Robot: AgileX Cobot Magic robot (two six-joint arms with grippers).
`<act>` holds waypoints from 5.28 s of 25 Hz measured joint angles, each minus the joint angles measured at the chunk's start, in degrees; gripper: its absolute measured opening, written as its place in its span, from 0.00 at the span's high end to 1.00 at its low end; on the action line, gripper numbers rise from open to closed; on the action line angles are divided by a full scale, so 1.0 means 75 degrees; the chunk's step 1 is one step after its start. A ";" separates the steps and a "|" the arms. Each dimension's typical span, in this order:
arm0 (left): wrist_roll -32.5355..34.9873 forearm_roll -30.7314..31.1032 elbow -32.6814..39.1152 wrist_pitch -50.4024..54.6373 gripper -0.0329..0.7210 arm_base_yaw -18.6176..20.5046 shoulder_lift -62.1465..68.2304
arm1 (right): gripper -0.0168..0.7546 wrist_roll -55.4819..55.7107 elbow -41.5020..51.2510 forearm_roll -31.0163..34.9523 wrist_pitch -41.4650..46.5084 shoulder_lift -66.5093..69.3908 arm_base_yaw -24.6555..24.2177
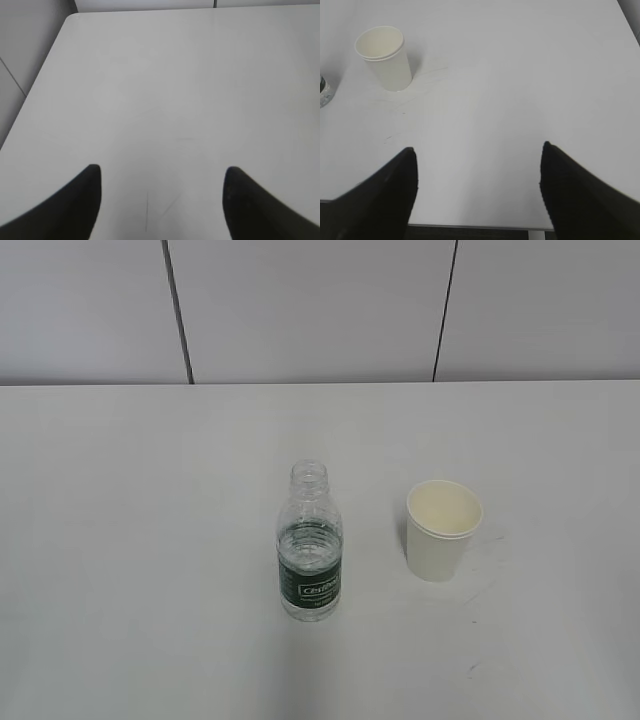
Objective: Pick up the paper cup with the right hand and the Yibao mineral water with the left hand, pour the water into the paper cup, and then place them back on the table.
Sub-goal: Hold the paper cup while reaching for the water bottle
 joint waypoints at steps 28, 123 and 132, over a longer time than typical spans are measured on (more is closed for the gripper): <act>0.0000 0.0000 0.0000 0.0000 0.33 0.0000 0.0000 | 0.21 0.0000 0.0000 0.0082 -0.0011 0.0064 0.0000; -0.0319 -0.0700 0.2186 -1.1361 0.33 -0.0095 0.6695 | 0.22 -0.0063 0.2641 -0.1219 -1.1370 0.5929 0.0450; -0.0412 -0.0228 0.2186 -1.2433 0.33 -0.0110 0.7827 | 0.22 -0.0034 0.2641 -0.1219 -1.2577 0.7358 0.0450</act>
